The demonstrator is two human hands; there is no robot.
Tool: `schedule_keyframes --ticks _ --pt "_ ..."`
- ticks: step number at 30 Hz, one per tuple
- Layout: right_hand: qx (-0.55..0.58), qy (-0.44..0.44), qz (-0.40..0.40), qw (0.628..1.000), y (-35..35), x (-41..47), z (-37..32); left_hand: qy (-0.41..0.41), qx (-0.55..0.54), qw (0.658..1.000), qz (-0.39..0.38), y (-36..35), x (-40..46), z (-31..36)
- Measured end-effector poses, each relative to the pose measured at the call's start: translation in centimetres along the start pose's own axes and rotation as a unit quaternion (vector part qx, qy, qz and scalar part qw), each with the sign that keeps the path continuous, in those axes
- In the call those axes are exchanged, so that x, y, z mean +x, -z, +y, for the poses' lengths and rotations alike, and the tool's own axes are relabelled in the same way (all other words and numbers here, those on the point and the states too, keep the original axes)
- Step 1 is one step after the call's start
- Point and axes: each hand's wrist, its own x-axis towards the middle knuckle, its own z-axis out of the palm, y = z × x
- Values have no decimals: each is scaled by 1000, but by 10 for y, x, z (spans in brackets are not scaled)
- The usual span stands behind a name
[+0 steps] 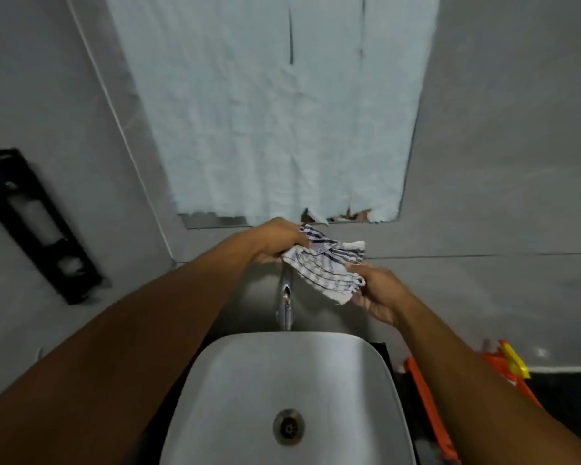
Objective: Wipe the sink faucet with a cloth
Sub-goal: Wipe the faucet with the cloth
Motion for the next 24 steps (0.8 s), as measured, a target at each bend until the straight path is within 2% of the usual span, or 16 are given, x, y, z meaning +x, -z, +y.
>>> schedule_keyframes --ticks 4,8,10,12,13,14,15,16,17,19,20,22,24 --pt "-119 15 55 991 -46 18 -3 21 -56 997 58 34 -16 -33" --pt "-173 36 119 977 -66 40 6 43 -17 990 132 45 -12 -64" --pt "-225 51 150 961 -66 48 12 58 70 979 182 41 -5 -77" --pt "-258 68 155 951 -63 53 18 59 208 930 296 30 -3 -83" --pt "-262 76 146 951 -62 54 20 34 252 907 337 21 -3 -83" --pt "-266 89 144 949 -60 54 22 3 269 900 344 11 -3 -82" --pt "-278 117 155 941 -58 52 24 -18 270 907 324 0 -1 -79" --pt "-325 166 178 914 -53 49 25 -27 266 919 290 -11 1 -77" --pt "-405 236 209 859 -47 46 27 -26 264 929 259 -23 5 -75" --pt "-573 372 248 687 -29 41 29 -18 254 938 237 -40 13 -76" --pt "-628 412 241 615 -21 40 29 -16 240 941 240 -45 18 -77" --pt "-699 444 198 525 -5 45 28 6 161 962 219 -47 25 -78" --pt "-740 454 157 471 10 57 28 41 -2 973 229 -38 35 -83"
